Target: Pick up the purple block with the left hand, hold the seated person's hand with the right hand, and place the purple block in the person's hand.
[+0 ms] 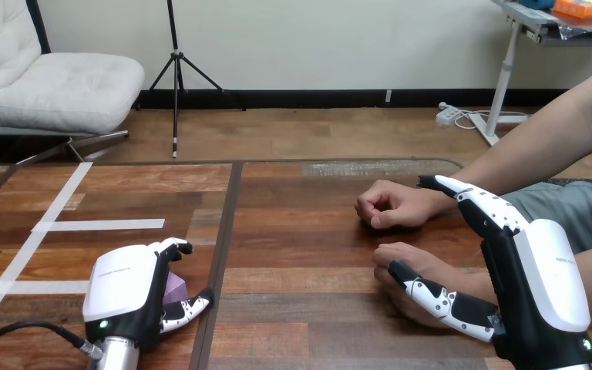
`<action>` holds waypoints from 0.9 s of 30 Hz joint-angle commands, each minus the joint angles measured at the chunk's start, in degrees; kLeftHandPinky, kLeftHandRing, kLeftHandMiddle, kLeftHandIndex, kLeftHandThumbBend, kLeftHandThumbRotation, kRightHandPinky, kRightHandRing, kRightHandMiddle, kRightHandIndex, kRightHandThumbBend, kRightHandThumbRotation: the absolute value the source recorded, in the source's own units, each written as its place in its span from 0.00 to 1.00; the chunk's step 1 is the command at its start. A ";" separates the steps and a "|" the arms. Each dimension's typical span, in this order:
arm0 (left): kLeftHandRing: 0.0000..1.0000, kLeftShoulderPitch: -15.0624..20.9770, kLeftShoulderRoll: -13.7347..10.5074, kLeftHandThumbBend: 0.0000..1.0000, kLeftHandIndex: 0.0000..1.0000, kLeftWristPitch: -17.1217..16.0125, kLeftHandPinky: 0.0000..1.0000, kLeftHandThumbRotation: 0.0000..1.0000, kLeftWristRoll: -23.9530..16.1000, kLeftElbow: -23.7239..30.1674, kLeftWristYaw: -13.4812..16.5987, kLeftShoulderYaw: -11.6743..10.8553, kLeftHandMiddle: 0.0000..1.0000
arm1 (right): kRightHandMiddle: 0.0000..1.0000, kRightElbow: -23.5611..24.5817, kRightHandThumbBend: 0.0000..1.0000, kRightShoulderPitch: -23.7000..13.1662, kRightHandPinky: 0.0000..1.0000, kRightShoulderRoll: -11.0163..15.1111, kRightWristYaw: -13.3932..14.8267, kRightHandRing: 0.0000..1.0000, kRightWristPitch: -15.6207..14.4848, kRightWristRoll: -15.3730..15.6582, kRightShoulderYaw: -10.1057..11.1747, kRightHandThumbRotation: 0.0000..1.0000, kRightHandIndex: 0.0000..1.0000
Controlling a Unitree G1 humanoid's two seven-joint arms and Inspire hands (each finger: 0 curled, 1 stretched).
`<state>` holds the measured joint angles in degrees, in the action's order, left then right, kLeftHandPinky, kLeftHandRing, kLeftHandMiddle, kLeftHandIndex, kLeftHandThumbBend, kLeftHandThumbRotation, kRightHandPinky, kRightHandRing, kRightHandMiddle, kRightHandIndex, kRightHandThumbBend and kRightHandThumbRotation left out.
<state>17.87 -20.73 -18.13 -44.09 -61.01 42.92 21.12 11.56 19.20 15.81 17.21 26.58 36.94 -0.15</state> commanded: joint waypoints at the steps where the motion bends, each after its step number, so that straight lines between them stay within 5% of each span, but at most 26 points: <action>1: 0.56 1.41 0.84 0.54 0.69 0.83 0.45 0.22 0.78 -5.22 0.04 0.86 0.64 | 0.82 2.23 0.61 -1.87 0.84 0.49 -0.12 0.83 -0.15 0.05 0.74 0.30 0.80; 10: 0.42 2.16 1.68 0.46 0.56 0.22 0.34 0.11 2.95 -8.00 1.39 0.57 0.49 | 0.82 2.73 0.61 -1.78 0.84 0.51 -0.80 0.83 -0.73 0.11 0.77 0.30 0.80; 27: 0.39 2.63 1.94 0.49 0.51 -0.37 0.31 0.03 4.45 -10.41 1.73 1.19 0.47 | 0.81 2.81 0.62 -1.88 0.85 0.68 -1.98 0.83 -1.07 -0.24 0.90 0.28 0.80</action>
<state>21.66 -19.13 -19.13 -40.19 -67.93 45.70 21.59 11.57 19.29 15.95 15.32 25.46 36.95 0.10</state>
